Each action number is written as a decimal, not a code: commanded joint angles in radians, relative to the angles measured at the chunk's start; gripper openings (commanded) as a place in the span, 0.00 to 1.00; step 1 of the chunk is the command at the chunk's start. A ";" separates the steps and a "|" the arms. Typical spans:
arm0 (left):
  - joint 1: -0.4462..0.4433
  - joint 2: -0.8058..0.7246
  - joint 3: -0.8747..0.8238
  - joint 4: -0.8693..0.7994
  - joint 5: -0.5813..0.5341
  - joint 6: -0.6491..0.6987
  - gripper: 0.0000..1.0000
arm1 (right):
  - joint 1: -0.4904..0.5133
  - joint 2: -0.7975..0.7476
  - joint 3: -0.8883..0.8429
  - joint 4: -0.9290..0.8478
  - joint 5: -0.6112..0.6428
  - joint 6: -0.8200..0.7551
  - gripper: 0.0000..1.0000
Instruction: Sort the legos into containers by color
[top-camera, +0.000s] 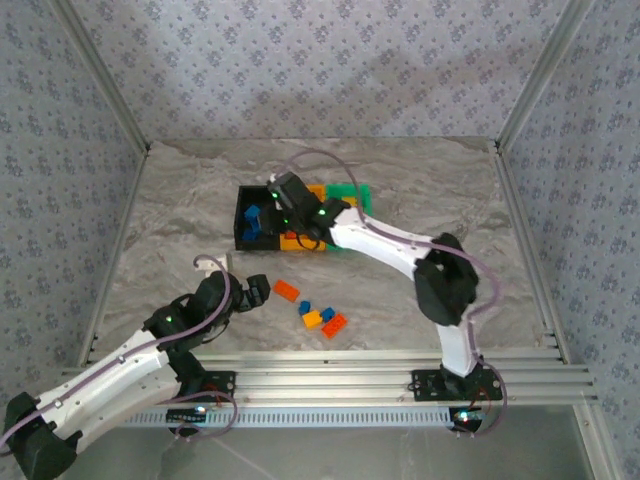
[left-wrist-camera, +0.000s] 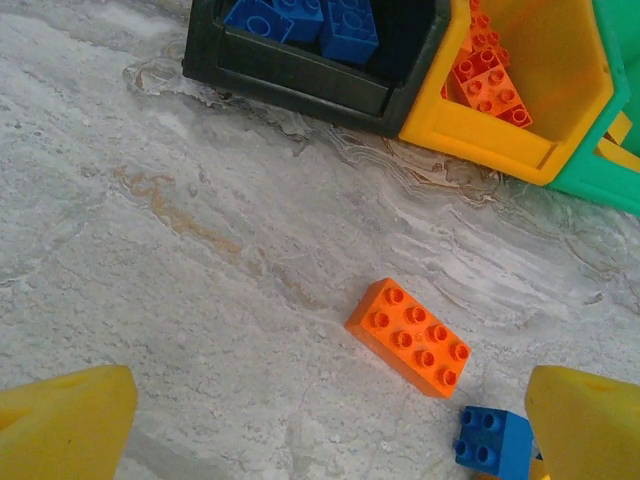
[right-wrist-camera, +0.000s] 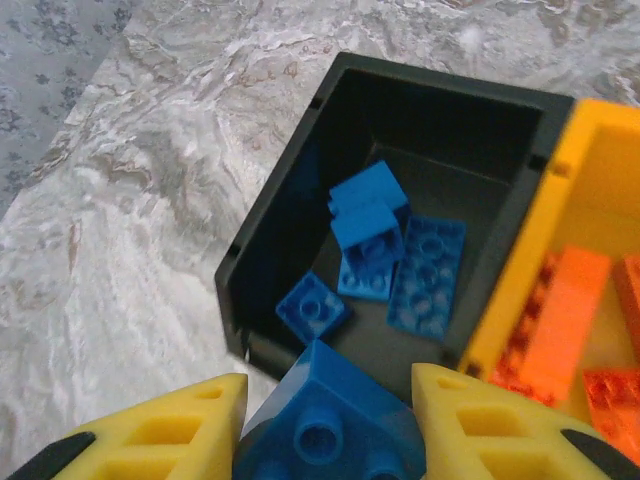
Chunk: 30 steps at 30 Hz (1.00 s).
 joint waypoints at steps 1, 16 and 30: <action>0.007 -0.017 0.021 -0.032 0.011 -0.019 1.00 | -0.022 0.106 0.140 -0.070 -0.023 -0.039 0.38; 0.007 0.005 0.059 -0.027 0.031 0.024 0.99 | -0.038 -0.018 0.101 0.002 0.007 -0.015 0.69; -0.100 0.540 0.229 0.112 0.175 0.120 0.99 | -0.073 -0.626 -0.724 0.169 0.116 0.135 0.70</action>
